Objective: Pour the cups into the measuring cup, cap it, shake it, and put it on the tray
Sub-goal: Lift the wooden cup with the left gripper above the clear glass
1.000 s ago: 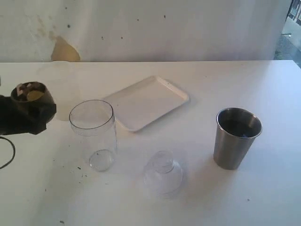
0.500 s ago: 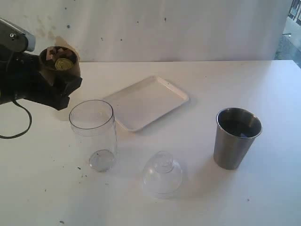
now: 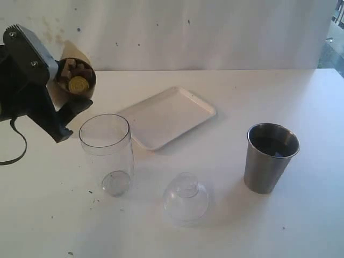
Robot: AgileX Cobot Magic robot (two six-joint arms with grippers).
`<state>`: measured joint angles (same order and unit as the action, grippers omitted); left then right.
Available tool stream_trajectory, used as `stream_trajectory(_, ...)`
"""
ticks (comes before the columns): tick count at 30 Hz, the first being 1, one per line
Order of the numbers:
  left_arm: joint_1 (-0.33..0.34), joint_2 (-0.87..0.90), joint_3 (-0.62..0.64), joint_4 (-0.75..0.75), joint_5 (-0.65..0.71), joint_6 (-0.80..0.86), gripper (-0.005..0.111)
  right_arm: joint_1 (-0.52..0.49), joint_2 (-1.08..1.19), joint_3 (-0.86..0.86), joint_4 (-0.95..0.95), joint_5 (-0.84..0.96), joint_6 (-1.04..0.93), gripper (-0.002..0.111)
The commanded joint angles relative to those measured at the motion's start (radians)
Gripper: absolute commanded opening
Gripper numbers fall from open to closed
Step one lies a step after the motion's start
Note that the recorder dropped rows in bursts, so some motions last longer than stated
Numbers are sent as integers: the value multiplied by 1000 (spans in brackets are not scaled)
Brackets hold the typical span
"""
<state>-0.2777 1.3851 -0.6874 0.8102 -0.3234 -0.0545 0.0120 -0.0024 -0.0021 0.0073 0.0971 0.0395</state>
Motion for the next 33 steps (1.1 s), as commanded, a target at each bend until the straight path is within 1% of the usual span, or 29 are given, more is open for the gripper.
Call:
stream_trajectory(1, -4, -12, -12, 7, -28, 82, 0, 8, 2, 2, 0, -14, -1, 0)
stream_trajectory(3, -4, -12, -12, 7, -39, 82, 0, 8, 2, 2, 0, -14, -1, 0)
stream_trajectory(9, -4, -12, -12, 7, -137, 74, 0, 8, 2, 2, 0, -14, -1, 0)
stream_trajectory(18, -4, -12, -12, 8, -143, 141, 0, 8, 2, 2, 0, -14, -1, 0)
stream_trajectory(21, -4, -8, -12, 8, -165, 141, 0, 8, 2, 2, 0, -14, -1, 0)
stream_trajectory(22, -4, -5, -12, 8, -177, 135, 0, 8, 2, 2, 0, -14, -1, 0)
stream_trajectory(25, -4, 21, -12, 6, -185, 48, 0, 8, 2, 2, 0, -14, -1, 0)
stream_trajectory(29, -4, 41, -12, 6, -181, 49, 0, 8, 2, 2, 0, -14, -1, 0)
stream_trajectory(30, -4, 41, -12, 6, -179, 81, 0, 8, 2, 2, 0, -14, -1, 0)
stream_trajectory(33, -4, 41, -12, 6, -179, 274, 0, 8, 2, 2, 0, -14, -1, 0)
